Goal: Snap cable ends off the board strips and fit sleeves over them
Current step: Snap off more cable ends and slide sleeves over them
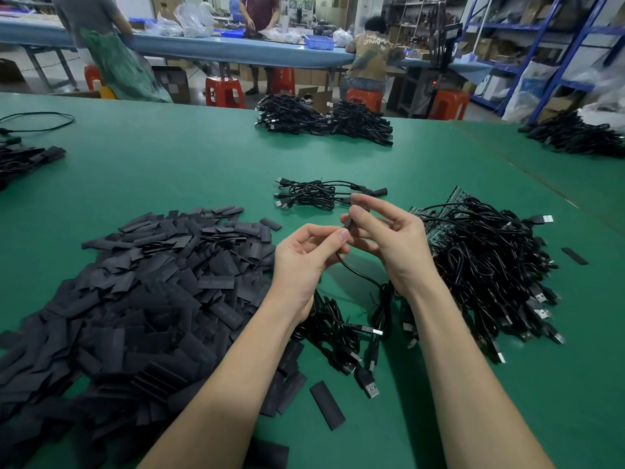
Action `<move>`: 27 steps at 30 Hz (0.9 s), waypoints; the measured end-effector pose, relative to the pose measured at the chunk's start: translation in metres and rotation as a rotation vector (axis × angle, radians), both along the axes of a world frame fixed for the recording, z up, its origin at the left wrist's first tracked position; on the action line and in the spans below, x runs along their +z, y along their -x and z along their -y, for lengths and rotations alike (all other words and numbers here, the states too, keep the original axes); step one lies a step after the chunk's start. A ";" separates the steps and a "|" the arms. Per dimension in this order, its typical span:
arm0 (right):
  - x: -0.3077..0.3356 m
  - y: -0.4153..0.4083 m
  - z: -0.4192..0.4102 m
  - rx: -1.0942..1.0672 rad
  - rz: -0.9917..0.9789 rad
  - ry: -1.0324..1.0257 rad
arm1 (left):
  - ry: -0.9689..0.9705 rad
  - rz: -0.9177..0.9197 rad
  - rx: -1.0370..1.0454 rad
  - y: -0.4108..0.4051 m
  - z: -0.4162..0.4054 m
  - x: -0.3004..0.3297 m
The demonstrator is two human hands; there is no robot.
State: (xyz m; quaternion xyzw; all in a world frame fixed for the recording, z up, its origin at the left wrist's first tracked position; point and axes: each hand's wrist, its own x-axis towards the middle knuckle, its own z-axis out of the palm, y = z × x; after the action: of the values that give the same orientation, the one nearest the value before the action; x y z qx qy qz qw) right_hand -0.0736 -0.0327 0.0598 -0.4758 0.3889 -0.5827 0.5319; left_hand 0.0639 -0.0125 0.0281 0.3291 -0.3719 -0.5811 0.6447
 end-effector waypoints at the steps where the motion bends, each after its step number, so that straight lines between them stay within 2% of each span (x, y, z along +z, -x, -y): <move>1: 0.000 -0.001 0.000 -0.004 -0.003 0.005 | 0.003 0.000 0.000 0.000 0.000 0.000; 15: 0.003 0.000 0.001 0.029 0.004 -0.018 | 0.016 0.052 0.011 0.001 0.002 -0.001; 18: 0.009 -0.002 0.001 -0.014 0.074 0.011 | -0.042 0.124 -0.050 -0.003 0.006 0.001; 22: 0.018 0.004 0.001 -0.066 0.207 0.031 | -0.035 0.351 -0.202 -0.013 0.009 0.002; 24: 0.020 0.006 0.001 -0.060 0.188 0.020 | 0.008 0.426 -0.228 -0.014 0.010 0.004; 27: 0.020 0.008 0.001 -0.086 0.050 -0.033 | 0.016 0.386 -0.197 -0.015 0.015 0.007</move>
State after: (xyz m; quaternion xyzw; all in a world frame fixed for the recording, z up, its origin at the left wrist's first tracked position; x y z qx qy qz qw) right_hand -0.0821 -0.0339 0.0802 -0.4353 0.4049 -0.6102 0.5236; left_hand 0.0785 -0.0274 0.0352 0.3912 -0.5236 -0.5646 0.5041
